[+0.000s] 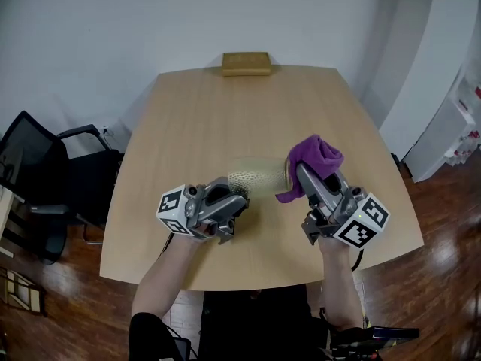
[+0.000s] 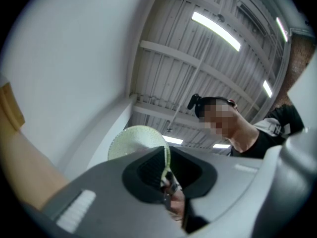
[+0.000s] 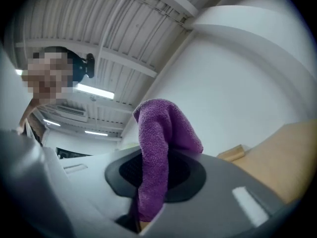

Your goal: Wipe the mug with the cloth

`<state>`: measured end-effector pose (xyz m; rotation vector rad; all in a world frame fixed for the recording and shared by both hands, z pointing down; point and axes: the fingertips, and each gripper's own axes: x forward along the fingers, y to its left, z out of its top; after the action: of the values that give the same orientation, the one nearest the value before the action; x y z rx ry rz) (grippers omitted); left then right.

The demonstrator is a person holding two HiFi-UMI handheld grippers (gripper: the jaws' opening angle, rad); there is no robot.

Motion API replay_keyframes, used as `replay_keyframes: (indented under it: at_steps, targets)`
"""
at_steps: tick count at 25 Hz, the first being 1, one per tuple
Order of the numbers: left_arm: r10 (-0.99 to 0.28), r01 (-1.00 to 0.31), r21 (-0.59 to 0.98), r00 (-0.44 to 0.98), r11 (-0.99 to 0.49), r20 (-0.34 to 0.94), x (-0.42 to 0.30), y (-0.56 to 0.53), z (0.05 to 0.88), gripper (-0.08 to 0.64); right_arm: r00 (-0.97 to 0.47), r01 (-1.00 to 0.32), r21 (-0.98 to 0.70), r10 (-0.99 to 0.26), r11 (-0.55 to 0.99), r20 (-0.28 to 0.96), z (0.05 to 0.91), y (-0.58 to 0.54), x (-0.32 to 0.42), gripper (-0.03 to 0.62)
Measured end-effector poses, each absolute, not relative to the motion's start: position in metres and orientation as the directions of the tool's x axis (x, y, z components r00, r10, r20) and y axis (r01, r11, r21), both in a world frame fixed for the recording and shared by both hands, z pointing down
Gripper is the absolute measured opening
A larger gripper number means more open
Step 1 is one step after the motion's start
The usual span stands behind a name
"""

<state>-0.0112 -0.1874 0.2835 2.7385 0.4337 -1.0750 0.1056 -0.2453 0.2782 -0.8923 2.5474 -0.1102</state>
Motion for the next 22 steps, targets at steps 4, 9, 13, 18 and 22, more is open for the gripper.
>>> replay_keyframes:
  at_steps: [4,9,13,18,22]
  targets:
    - [0.176,0.312,0.079,0.708,-0.947,-0.684,-0.014,-0.196,0.288,0.044,-0.644,-0.595,-0.355,-0.692,0.721,-0.326,0.322,-0.275,0.124,0.055]
    - [0.095,0.248,0.135,0.735,-0.959,-0.672,-0.002,-0.210,0.293,0.044,-0.644,-0.528,-0.419,-0.670,0.738,-0.368,0.332,-0.287,0.141,0.055]
    - [0.055,0.230,0.175,0.741,-0.957,-0.669,0.000,-0.216,0.294,0.044,-0.634,-0.518,-0.442,-0.675,0.733,-0.377,0.328,-0.281,0.144,0.055]
    - [0.017,0.206,0.207,0.746,-0.956,-0.666,0.001,-0.225,0.298,0.044,-0.631,-0.511,-0.454,-0.677,0.730,-0.378,0.329,-0.280,0.148,0.055]
    - [-0.012,0.178,0.226,0.760,-0.958,-0.650,0.000,-0.229,0.301,0.045,-0.628,-0.506,-0.461,-0.678,0.729,-0.383,0.330,-0.280,0.147,0.055]
